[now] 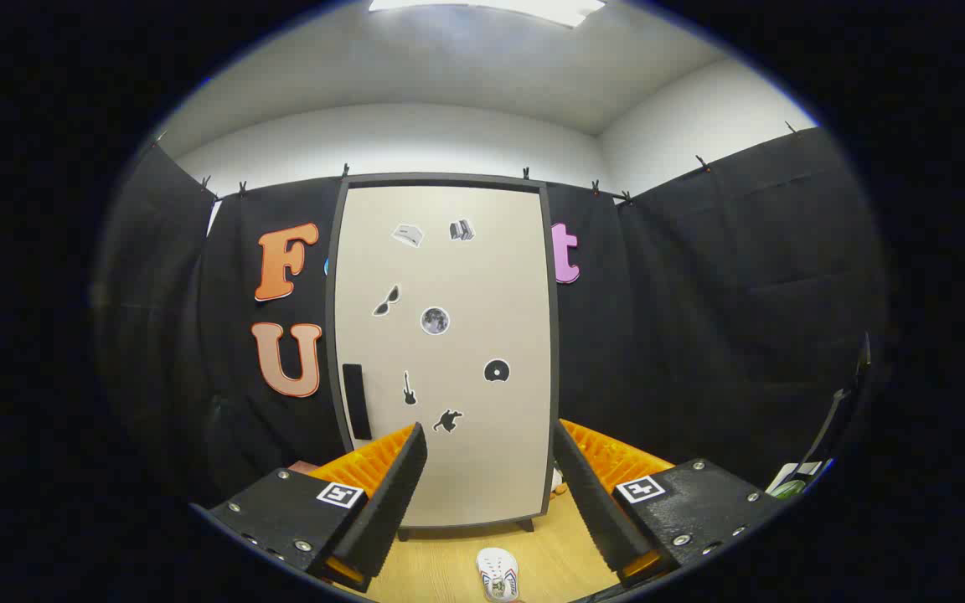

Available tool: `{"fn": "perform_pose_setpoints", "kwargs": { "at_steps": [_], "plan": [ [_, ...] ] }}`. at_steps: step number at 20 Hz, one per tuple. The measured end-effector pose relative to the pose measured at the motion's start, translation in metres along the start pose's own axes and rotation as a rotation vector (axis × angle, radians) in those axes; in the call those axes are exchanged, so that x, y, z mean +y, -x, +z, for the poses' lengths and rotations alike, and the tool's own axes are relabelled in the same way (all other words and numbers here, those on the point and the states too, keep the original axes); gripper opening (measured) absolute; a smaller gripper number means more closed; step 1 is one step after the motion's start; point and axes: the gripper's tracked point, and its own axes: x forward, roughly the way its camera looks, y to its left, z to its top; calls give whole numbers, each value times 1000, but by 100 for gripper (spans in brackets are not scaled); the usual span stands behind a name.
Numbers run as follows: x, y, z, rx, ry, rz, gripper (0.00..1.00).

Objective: Open the shoe cabinet door, grab the shoes and put them into the shoe cabinet, then close the shoe cabinet door.

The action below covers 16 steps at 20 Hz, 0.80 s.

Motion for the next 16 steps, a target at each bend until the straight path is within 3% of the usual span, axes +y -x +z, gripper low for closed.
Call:
{"fn": "perform_pose_setpoints", "kwargs": {
  "at_steps": [16],
  "plan": [
    [-14, 28, 2, -6, -7, -69, 94]
  ]
}}
